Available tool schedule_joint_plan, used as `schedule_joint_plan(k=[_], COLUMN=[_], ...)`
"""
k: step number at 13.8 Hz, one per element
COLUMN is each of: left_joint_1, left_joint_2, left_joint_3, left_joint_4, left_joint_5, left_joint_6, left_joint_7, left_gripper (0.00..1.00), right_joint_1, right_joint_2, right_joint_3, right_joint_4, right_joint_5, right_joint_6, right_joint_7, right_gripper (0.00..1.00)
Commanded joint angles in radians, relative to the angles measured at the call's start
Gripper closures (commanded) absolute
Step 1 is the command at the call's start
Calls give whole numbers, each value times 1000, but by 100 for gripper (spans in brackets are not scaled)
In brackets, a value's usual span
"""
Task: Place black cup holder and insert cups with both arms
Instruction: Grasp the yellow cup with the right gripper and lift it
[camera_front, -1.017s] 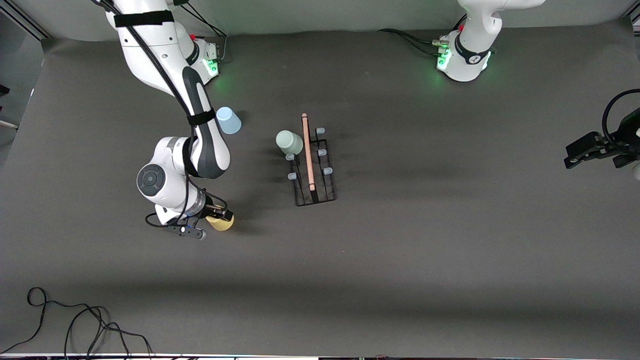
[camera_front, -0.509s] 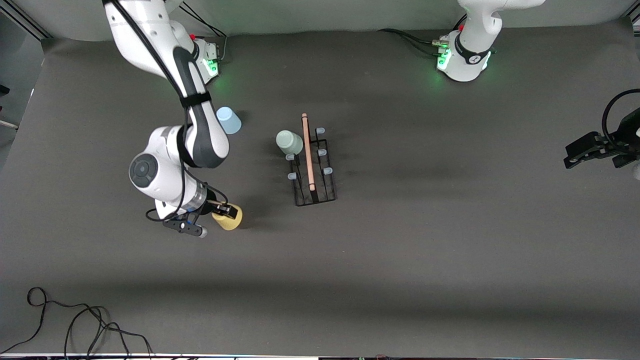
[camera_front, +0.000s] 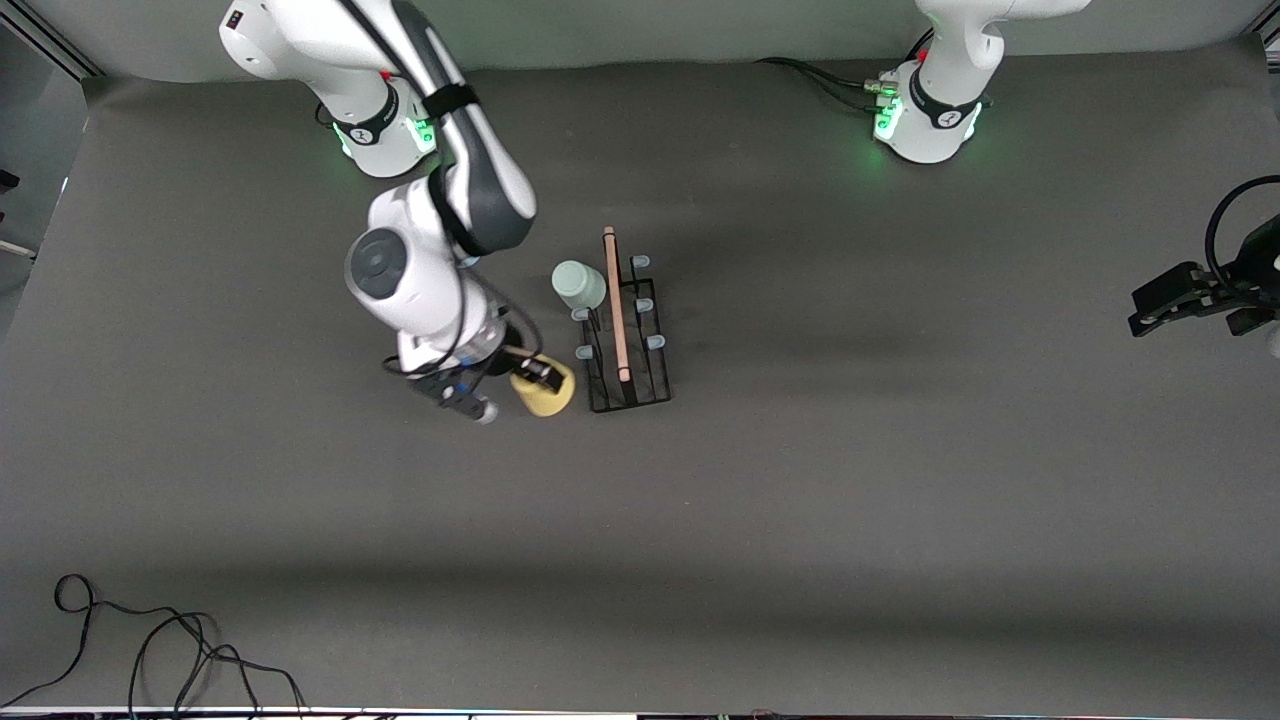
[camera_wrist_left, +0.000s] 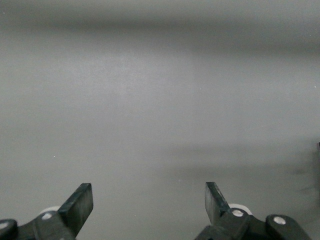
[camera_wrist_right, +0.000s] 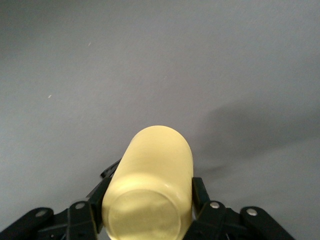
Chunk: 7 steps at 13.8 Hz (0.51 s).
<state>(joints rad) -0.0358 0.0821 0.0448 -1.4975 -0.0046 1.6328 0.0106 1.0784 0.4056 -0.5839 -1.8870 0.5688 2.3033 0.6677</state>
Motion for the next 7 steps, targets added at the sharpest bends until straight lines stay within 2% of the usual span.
schedule_joint_plan(k=[1, 2, 5, 7], left_joint_1=[-6, -6, -4, -6], left_joint_2=[-2, -2, -2, -4], left_joint_3=[4, 4, 4, 4], left_joint_4=[13, 13, 13, 13], left_joint_5=[0, 0, 0, 0], left_joint_6=[-17, -17, -17, -16], left_joint_7=[16, 16, 16, 16], left_gripper=[0, 0, 0, 0], right_joint_1=[-2, -3, 0, 41], right_joint_2=[-60, -73, -112, -113], right_joint_3=[-33, -37, -56, -51], right_joint_4=[6, 8, 25, 43], right_joint_5=[-65, -96, -104, -104], right_joint_6=[-83, -109, -186, -188], right_joint_7=[21, 21, 56, 140], right_gripper=[100, 100, 100, 100])
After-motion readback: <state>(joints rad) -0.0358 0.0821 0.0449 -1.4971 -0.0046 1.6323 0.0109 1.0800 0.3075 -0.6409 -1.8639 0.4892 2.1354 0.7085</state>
